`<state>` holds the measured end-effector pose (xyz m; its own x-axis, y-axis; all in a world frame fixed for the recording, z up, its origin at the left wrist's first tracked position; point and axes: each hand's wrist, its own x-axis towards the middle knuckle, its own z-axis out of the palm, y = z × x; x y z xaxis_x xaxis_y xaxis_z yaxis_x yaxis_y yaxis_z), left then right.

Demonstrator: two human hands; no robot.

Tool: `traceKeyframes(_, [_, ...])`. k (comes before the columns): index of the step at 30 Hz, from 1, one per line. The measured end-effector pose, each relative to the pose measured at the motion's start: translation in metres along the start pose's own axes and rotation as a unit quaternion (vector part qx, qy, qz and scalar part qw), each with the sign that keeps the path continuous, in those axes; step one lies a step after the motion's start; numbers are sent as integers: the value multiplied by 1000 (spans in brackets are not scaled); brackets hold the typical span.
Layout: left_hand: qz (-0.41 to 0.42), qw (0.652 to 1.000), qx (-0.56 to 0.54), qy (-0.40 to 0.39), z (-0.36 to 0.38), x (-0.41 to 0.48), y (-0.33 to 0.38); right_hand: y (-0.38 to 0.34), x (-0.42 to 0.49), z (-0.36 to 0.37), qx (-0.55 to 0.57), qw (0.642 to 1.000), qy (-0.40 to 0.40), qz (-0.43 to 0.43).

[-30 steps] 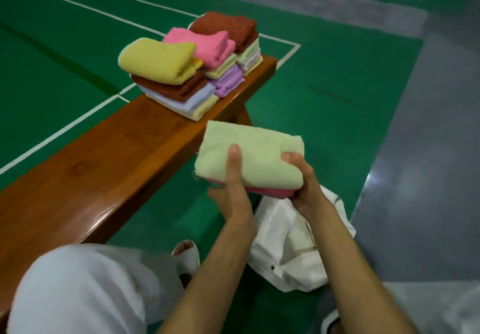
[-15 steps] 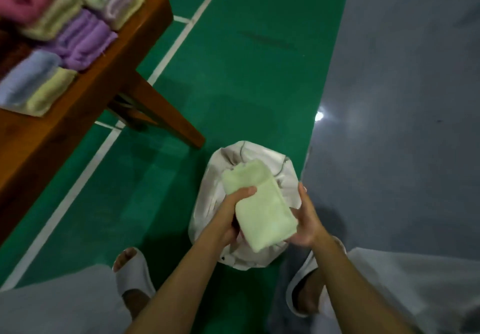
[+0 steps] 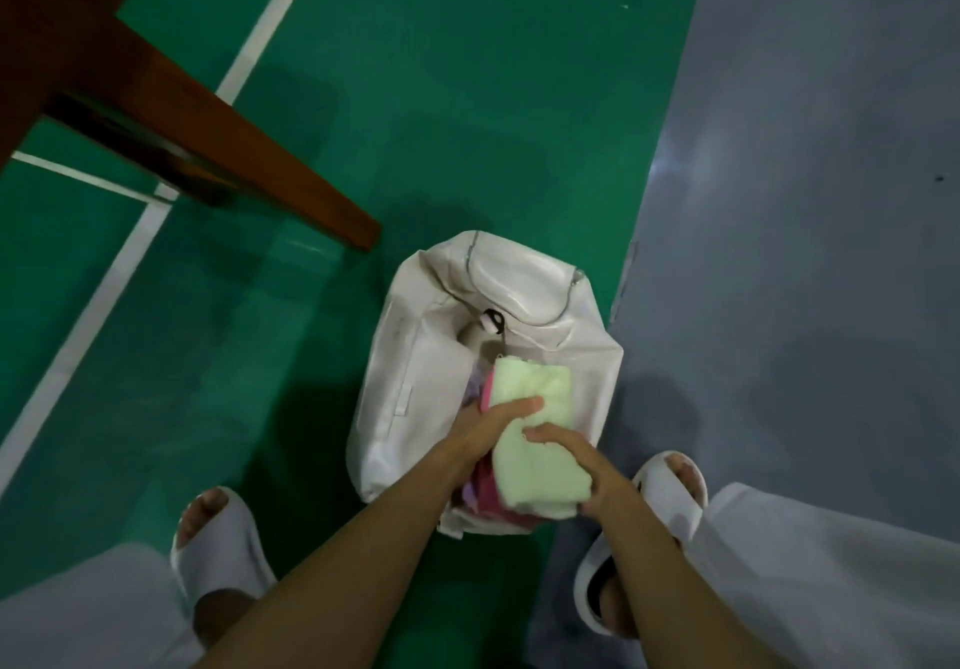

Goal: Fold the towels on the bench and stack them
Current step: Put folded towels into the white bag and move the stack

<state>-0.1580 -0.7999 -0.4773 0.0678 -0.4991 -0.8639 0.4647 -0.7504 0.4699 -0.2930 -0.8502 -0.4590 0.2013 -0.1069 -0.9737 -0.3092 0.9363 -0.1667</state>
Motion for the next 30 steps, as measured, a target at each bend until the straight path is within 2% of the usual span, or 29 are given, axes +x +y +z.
traceKeyframes(2, [-14,999,14,47,-1,-1,-11,5,12,-18,4,998,-47,29])
traceKeyframes(4, [-45,994,39,90,-2,-7,-24,4,30,-13,12,997,-62,54])
traceKeyframes(7, [-63,983,65,161,3,-24,-42,-12,30,10,4,1000,-23,11])
traceKeyframes(9, [-38,974,130,184,6,-42,-49,-21,30,18,0,1000,0,-7])
traceKeyframes(12, [-24,939,268,215,5,-60,-59,-24,19,26,-9,1000,-17,-12])
traceKeyframes(14, [-17,913,361,189,0,-64,-62,-23,17,28,0,999,-32,-19])
traceKeyframes(15, [4,880,448,159,-3,-68,-64,-24,16,31,6,999,-44,-19])
traceKeyframes(16, [23,826,550,124,-4,-73,-65,-26,20,34,34,998,-51,-11])
traceKeyframes(19, [92,639,761,67,6,-98,-81,-34,39,36,72,996,-51,22])
traceKeyframes(20, [103,597,794,46,12,-105,-83,-34,46,36,65,996,-48,23])
traceKeyframes(21, [119,575,809,26,16,-109,-83,-30,50,36,64,997,-46,19])
traceKeyframes(23, [144,592,793,16,19,-110,-80,-13,54,37,62,997,-34,10])
traceKeyframes(24, [160,618,769,8,18,-109,-77,-1,55,39,60,998,-25,-4])
traceKeyframes(26, [225,646,729,-26,11,-108,-82,20,54,44,53,997,21,-48])
traceKeyframes(28, [277,654,702,-58,3,-114,-86,36,58,44,62,993,41,-90])
traceKeyframes(30, [292,643,703,-84,-8,-118,-88,44,64,43,60,992,38,-108])
